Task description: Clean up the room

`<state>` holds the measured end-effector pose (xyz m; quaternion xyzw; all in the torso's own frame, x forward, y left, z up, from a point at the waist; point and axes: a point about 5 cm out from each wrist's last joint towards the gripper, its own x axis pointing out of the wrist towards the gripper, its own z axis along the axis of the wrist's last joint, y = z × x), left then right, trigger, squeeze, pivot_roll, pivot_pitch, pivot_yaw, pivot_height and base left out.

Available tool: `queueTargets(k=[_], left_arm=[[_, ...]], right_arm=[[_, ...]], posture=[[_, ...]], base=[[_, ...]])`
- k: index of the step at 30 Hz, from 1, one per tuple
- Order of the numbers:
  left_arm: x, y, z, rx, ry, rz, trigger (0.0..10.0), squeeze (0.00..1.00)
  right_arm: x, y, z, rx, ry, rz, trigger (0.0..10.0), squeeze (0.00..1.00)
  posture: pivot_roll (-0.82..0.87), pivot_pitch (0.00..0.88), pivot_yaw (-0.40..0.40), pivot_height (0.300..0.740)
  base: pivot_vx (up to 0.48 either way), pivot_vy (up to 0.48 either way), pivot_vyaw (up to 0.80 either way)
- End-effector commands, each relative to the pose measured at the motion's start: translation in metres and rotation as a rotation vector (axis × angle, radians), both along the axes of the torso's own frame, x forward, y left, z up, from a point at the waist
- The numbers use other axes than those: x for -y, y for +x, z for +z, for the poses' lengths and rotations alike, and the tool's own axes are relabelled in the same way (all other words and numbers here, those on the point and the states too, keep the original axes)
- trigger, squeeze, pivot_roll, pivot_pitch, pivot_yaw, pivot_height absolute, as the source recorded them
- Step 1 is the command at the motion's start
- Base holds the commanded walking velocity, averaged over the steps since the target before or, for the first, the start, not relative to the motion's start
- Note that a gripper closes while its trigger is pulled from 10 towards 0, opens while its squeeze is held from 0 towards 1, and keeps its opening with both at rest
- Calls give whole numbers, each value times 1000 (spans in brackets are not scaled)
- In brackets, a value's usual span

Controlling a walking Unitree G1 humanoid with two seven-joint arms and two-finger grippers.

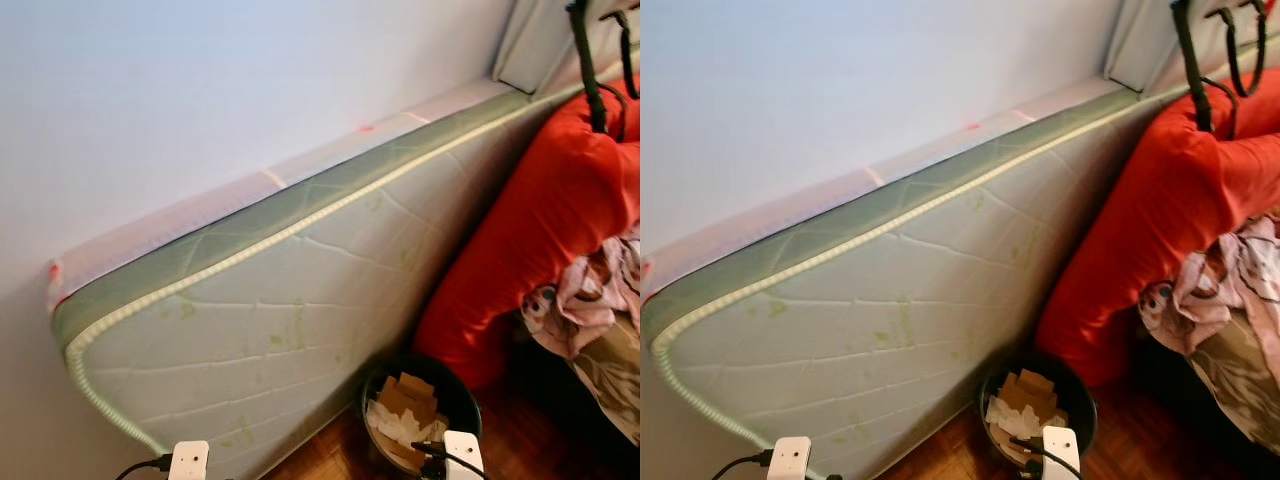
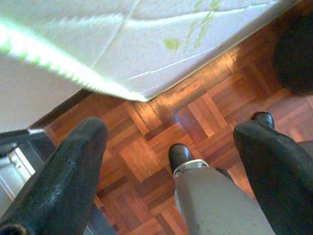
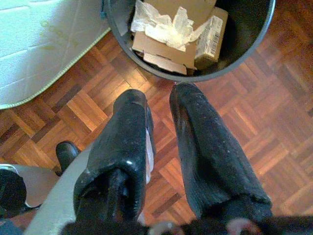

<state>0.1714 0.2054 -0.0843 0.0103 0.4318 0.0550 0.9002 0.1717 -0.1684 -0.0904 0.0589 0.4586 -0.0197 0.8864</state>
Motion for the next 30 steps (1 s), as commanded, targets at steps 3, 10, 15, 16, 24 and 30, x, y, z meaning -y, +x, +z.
queueTargets(k=[3, 10, 15, 16, 24, 30], left_arm=[[36, 74, 34, 80, -84, -55, 10000, 0], [36, 74, 34, 76, -70, -98, 10000, 0], [36, 74, 34, 74, -61, -109, 10000, 0], [36, 74, 34, 74, -60, -109, 10000, 0], [36, 76, 36, 88, -34, -139, 10000, 0], [36, 77, 36, 91, -33, -139, 10000, 0]], right_arm=[[55, 24, 21, 135, 25, -198, 10000, 0], [55, 24, 21, 129, 14, -177, 10000, 0], [55, 24, 21, 134, 18, -182, 10000, 0], [55, 24, 21, 140, 16, -182, 10000, 0], [55, 25, 22, 158, 20, -188, 10000, 0], [55, 25, 22, 154, 20, -188, 10000, 0]], posture=[[-81, 0, -78, 740], [-78, 0, -79, 740], [-78, 0, -79, 740], [-78, 0, -79, 740], [-79, 0, -79, 740], [-81, 0, -82, 740]], base=[[0, 0, -750], [0, 0, -752], [0, 0, -749], [0, 0, -463], [0, 0, 0], [0, -200, 0]])
